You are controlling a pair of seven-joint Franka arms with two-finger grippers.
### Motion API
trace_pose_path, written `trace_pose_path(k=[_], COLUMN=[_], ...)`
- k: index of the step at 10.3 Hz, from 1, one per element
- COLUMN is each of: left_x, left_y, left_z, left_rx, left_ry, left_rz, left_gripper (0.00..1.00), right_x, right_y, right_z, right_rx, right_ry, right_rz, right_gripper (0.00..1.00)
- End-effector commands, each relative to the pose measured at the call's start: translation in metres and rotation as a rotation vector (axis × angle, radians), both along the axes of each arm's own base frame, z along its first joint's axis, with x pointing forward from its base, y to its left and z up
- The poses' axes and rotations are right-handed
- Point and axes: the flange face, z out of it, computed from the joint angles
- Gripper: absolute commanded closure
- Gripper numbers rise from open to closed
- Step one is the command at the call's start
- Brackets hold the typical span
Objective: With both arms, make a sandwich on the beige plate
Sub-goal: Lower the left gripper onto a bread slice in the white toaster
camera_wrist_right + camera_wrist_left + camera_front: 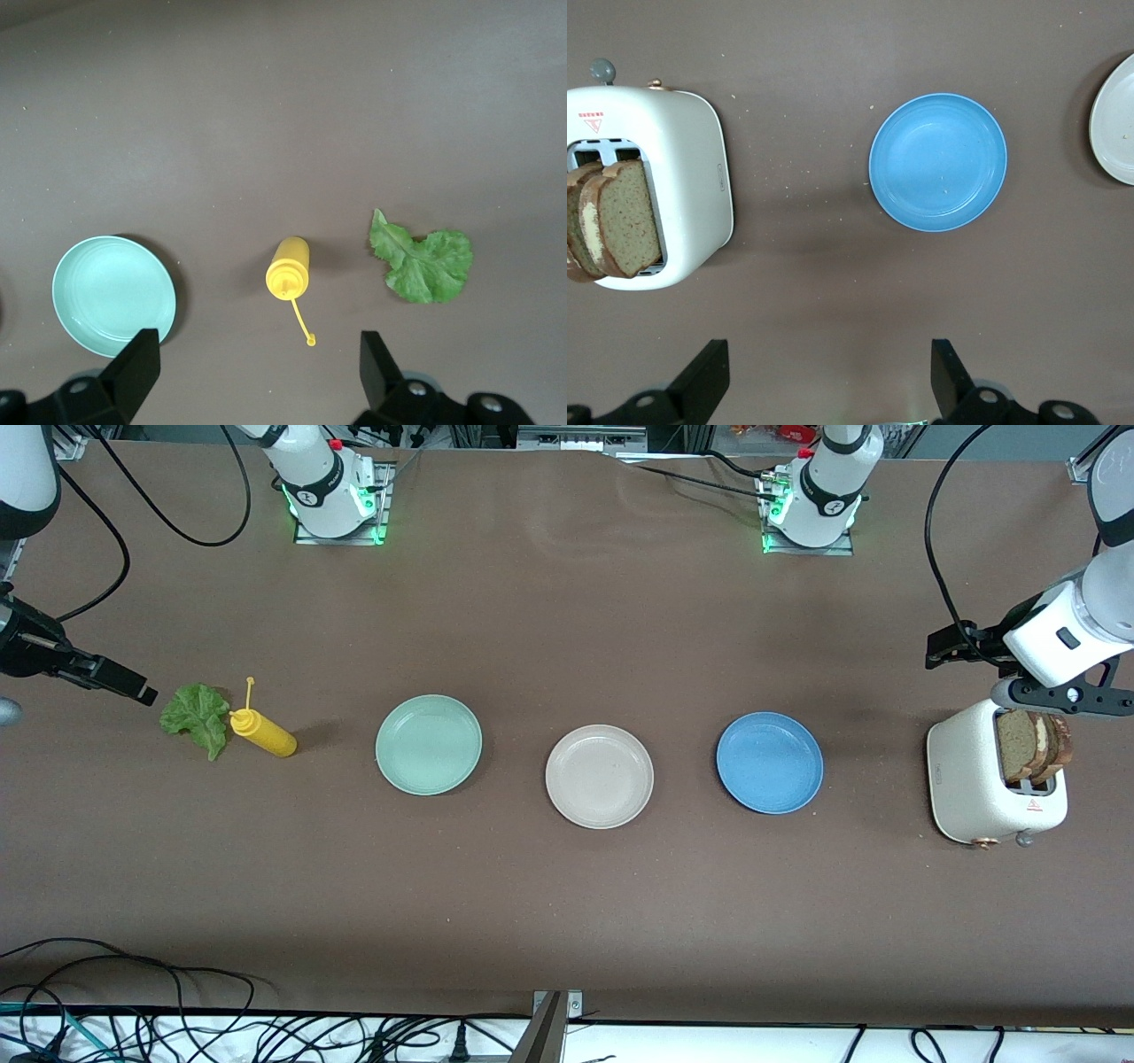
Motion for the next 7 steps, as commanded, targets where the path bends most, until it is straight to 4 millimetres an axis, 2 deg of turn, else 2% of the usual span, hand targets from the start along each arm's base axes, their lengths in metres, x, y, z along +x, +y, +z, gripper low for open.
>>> trace_pose_path(k=[1,4,7], left_x=[-0.002,0.002,0.013], left_y=[-0.001,0.006,0.05], left_z=[0.001,-0.009,-0.027], left_rx=[-0.007,0.008,0.007], left_ry=[0.007,0.014,0.009], left_rz=[0.01,0.006,0.03], left_gripper=[0.0,0.0,0.0], right_x=[-0.007,-0.007,-0.007], right_y=[-0.002,-0.001,-0.001], right_z=[0.003,0.003,0.003], right_rx=[0.023,0.023,0.023], right_ry=[-0.011,-0.011,-0.011], right_rz=[0.008,0.009,0.009], right_gripper=[0.0,0.0,0.0])
